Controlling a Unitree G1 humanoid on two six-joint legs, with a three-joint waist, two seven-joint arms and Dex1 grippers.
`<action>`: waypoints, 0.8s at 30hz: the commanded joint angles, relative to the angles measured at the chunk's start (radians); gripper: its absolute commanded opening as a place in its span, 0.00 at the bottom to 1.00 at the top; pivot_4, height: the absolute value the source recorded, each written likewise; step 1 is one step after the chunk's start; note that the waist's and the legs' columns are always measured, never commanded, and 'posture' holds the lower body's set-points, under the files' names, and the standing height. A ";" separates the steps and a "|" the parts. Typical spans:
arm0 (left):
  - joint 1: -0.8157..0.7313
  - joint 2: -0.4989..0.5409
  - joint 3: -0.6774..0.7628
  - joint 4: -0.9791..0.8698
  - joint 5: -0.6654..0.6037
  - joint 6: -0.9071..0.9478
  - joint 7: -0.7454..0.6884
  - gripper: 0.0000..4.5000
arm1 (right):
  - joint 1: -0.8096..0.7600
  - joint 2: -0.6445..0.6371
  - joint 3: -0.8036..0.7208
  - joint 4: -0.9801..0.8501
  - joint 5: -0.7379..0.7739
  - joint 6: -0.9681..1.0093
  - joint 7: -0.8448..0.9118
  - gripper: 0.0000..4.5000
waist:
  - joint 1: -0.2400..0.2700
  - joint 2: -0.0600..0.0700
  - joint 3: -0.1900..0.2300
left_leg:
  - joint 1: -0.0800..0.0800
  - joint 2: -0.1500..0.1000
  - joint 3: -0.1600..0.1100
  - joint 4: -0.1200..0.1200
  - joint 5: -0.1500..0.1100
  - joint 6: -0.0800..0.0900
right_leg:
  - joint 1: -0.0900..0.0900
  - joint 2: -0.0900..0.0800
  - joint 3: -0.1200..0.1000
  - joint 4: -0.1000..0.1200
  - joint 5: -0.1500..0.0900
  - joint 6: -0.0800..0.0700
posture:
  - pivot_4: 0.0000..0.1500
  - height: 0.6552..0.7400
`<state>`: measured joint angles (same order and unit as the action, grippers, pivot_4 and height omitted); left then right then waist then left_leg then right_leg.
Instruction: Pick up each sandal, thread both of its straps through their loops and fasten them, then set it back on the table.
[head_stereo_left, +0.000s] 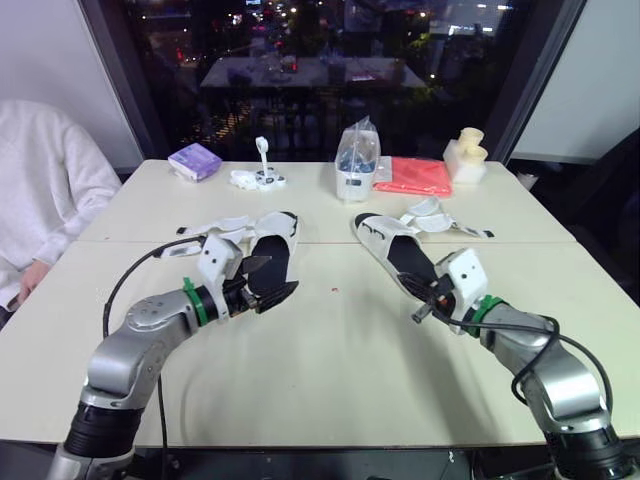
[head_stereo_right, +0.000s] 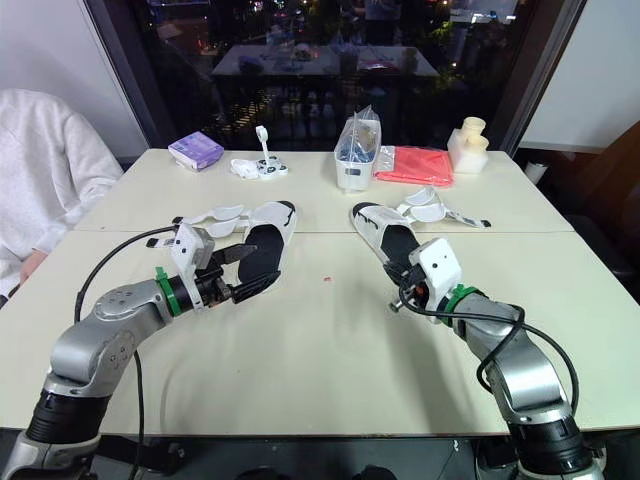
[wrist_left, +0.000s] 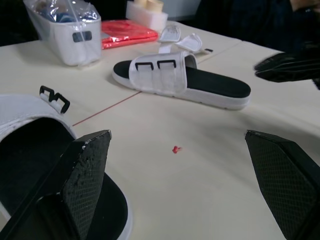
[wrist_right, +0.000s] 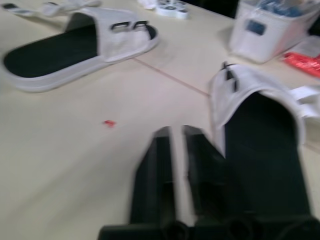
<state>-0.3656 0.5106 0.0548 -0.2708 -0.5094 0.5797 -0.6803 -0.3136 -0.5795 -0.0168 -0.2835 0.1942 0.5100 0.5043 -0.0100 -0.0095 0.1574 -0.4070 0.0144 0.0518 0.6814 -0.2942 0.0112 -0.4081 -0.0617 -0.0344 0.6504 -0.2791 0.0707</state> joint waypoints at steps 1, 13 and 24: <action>0.004 0.005 0.024 -0.047 -0.007 -0.010 0.011 1.00 | -0.072 -0.041 0.075 0.060 -0.140 -0.093 -0.019 0.54 | -0.001 0.000 0.000 | 0.000 0.000 0.000 0.000 0.000 0.000 | 0.000 0.000 0.000 0.000 0.000 0.000 | 1.00 1.00; -0.027 0.002 0.004 -0.020 0.001 -0.023 -0.004 1.00 | -0.503 -0.019 0.276 0.856 -0.486 -0.553 -0.149 0.99 | -0.004 0.000 0.000 | -0.001 0.000 0.001 0.000 0.003 -0.006 | -0.001 0.000 0.000 0.000 0.000 0.000 | 1.00 1.00; -0.001 -0.011 0.012 -0.055 0.003 -0.024 0.027 1.00 | -0.822 0.113 0.355 1.477 -0.638 -0.780 -0.356 0.99 | -0.010 0.000 0.000 | -0.001 0.000 0.002 0.000 0.005 -0.008 | -0.001 0.000 0.001 0.000 0.000 0.000 | 1.00 1.00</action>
<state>-0.3634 0.4980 0.0516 -0.2803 -0.5077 0.5725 -0.6622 -1.0940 -0.4768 0.3390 1.1654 -0.4327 -0.2406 0.1754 -0.0198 -0.0093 0.1576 -0.4076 0.0146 0.0536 0.6812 -0.2892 0.0026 -0.4094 -0.0612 -0.0338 0.6506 -0.2791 0.0707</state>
